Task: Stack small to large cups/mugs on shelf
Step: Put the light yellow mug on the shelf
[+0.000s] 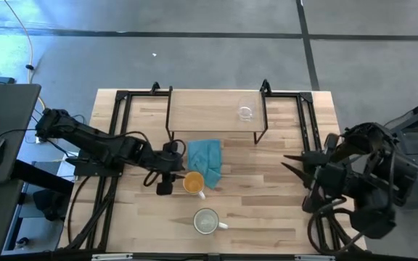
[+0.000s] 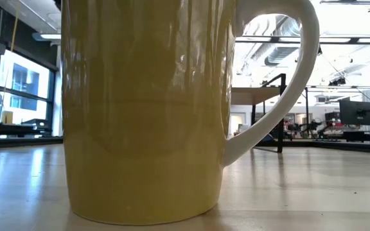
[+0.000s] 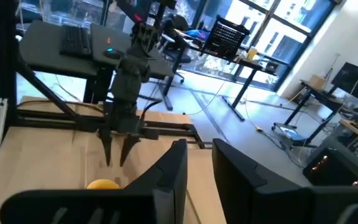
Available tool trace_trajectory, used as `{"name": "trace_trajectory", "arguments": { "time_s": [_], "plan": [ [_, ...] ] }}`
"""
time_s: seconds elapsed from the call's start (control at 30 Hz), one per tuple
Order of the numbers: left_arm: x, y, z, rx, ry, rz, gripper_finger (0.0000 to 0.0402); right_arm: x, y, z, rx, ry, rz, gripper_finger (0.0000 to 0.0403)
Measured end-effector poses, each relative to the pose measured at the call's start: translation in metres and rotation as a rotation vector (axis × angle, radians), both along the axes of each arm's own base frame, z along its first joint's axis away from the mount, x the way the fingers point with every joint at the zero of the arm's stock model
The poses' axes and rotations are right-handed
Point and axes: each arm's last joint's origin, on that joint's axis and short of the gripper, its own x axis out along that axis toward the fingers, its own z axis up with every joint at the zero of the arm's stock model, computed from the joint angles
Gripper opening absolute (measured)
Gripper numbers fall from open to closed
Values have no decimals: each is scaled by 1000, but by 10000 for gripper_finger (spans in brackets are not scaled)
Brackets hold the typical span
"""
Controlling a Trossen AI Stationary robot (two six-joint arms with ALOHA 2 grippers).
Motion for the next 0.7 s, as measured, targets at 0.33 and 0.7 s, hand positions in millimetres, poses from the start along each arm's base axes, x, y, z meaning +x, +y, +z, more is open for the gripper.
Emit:
{"name": "trace_trajectory", "arguments": {
  "time_s": [0.33,0.7],
  "plan": [
    [4,-1,-9,-51,54,92,129,15,-14,-1,-1,14,-77,69],
    [5,0,-9,-32,40,68,129,42,-33,-7,-41,317,92,69]
  ]
}}
